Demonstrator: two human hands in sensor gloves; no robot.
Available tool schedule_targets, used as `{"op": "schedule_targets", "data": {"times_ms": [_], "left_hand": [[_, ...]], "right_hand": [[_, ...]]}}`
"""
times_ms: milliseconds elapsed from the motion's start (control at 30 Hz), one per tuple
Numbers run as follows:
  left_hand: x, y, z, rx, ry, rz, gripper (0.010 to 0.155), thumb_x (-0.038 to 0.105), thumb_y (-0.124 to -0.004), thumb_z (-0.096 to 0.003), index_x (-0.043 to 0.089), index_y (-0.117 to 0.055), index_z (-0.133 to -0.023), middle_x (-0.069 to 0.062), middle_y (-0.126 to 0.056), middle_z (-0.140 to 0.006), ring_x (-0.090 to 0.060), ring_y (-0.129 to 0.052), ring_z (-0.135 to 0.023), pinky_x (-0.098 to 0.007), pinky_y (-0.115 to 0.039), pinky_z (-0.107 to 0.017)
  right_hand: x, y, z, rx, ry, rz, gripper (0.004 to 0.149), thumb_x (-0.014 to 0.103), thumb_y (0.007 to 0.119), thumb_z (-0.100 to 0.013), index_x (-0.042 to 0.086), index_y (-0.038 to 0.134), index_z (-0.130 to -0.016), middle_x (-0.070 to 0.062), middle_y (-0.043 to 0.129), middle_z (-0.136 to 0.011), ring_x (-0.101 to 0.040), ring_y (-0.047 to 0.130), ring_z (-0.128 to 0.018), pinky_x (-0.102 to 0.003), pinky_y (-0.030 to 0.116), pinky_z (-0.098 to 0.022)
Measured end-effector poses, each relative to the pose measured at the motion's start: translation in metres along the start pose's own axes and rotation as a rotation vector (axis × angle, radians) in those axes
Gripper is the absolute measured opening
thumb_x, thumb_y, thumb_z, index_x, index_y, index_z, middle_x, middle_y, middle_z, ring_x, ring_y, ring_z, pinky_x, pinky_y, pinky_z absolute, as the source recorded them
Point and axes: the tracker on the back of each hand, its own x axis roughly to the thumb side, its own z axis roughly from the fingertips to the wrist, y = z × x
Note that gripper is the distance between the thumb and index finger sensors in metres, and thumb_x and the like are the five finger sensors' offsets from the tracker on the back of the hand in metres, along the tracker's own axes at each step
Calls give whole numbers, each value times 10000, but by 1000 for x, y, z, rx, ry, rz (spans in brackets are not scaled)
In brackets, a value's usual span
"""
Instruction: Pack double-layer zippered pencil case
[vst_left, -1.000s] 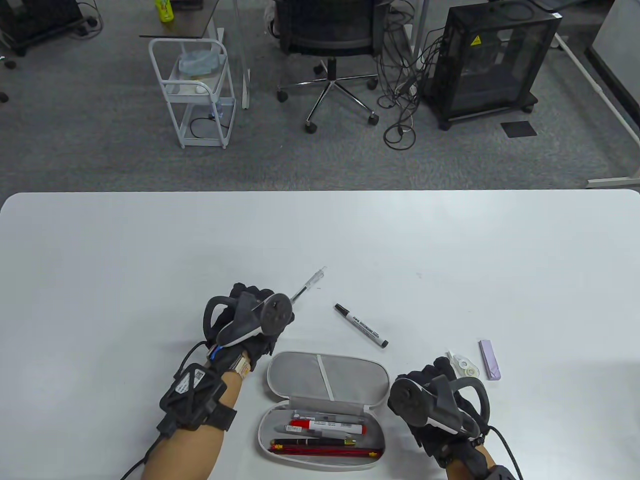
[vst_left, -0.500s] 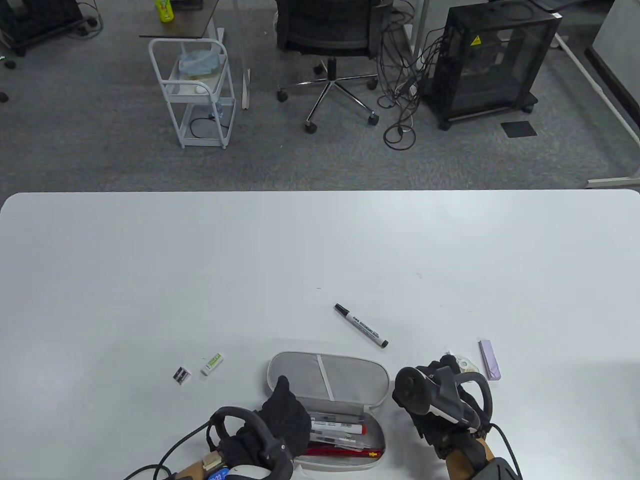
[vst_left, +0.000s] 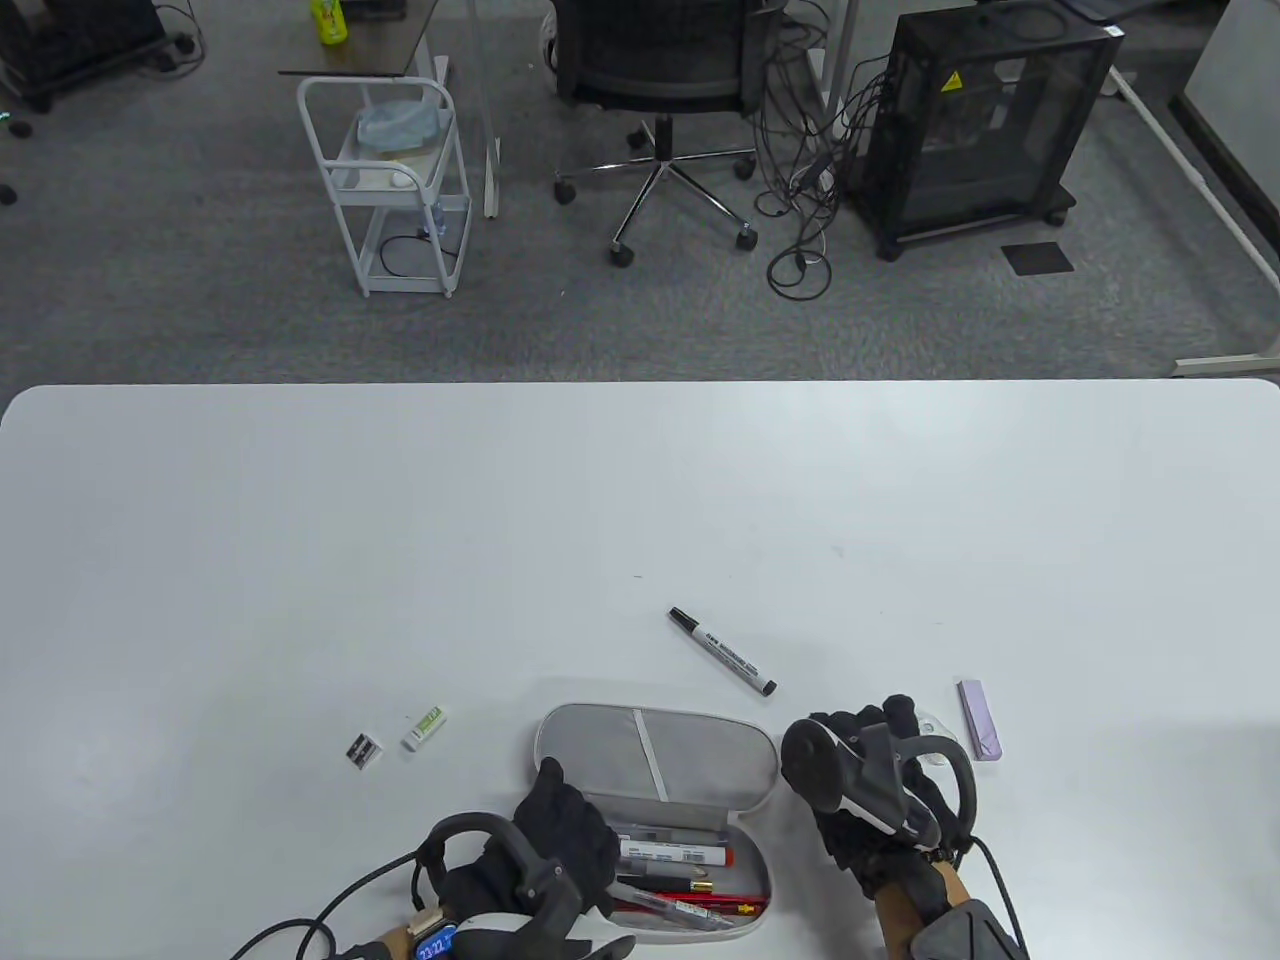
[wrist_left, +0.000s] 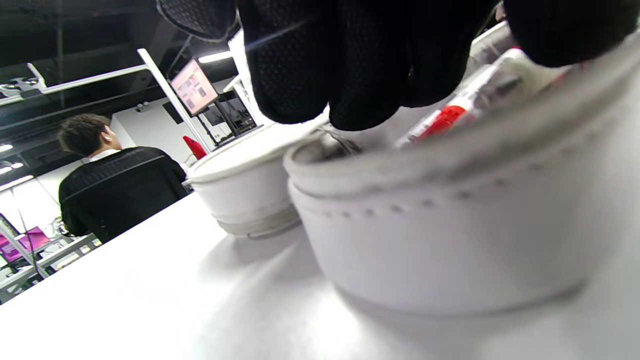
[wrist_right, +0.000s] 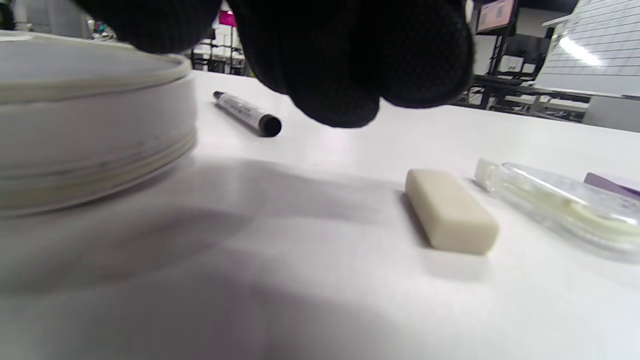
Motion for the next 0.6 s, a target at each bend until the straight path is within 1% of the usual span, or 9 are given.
{"op": "schedule_targets", "data": {"times_ms": [133, 200, 267, 333, 433, 467, 533, 600], "left_hand": [[-7, 4, 3, 20, 23, 15, 536, 615, -710, -412, 302, -818, -834, 31, -925, -865, -295, -917, -824, -563, -606, -717], [-12, 6, 5, 41, 49, 12, 529, 610, -713, -413, 302, -821, -830, 33, -928, -862, -293, -920, -822, -564, -606, -717], [-17, 7, 6, 61, 81, 3, 493, 583, -720, -424, 309, -831, -817, 37, -935, -854, -292, -924, -818, -565, -607, -716], [-22, 8, 8, 67, 113, 2, 475, 570, -722, -430, 309, -838, -810, 40, -941, -846, -290, -931, -811, -563, -611, -714], [-32, 7, 11, 69, 151, 29, 472, 568, -720, -432, 307, -841, -806, 40, -945, -840, -288, -935, -806, -562, -615, -712], [-35, 7, 14, 70, 165, 44, 474, 571, -717, -433, 307, -841, -806, 38, -946, -839, -290, -936, -804, -561, -615, -712], [-40, 8, 17, 79, 177, 76, 481, 577, -708, -435, 304, -843, -806, 36, -948, -837, -291, -937, -802, -561, -617, -710], [-44, 8, 19, 91, 188, 99, 485, 581, -702, -436, 301, -843, -806, 33, -948, -836, -293, -937, -800, -562, -618, -709]], "right_hand": [[-3, -3, -13, 4, 47, 11, 635, 541, 746, -399, 155, 786, -902, -49, 944, -758, -302, 879, -699, -574, 475, -697], [-4, -9, -25, 10, 74, 46, 643, 547, 745, -396, 163, 781, -911, -45, 944, -781, -308, 878, -710, -575, 474, -699], [-4, -15, -38, 27, 100, 78, 656, 558, 746, -389, 191, 765, -933, -46, 935, -825, -322, 870, -735, -581, 464, -703], [0, -18, -52, 36, 132, 71, 671, 563, 749, -384, 209, 744, -955, -54, 918, -872, -337, 856, -766, -591, 446, -708], [13, -14, -72, 129, 181, 57, 732, 582, 755, -367, 196, 706, -987, -72, 869, -950, -360, 820, -813, -605, 406, -720], [19, -8, -80, 193, 192, 74, 763, 594, 752, -360, 187, 684, -1001, -78, 846, -973, -364, 804, -832, -610, 389, -724], [29, 1, -90, 275, 195, 108, 803, 605, 753, -348, 175, 652, -1018, -92, 807, -1001, -370, 775, -855, -614, 366, -727], [36, 10, -97, 320, 199, 136, 820, 612, 763, -334, 174, 656, -1019, -93, 803, -1007, -372, 769, -863, -615, 358, -729]]}}
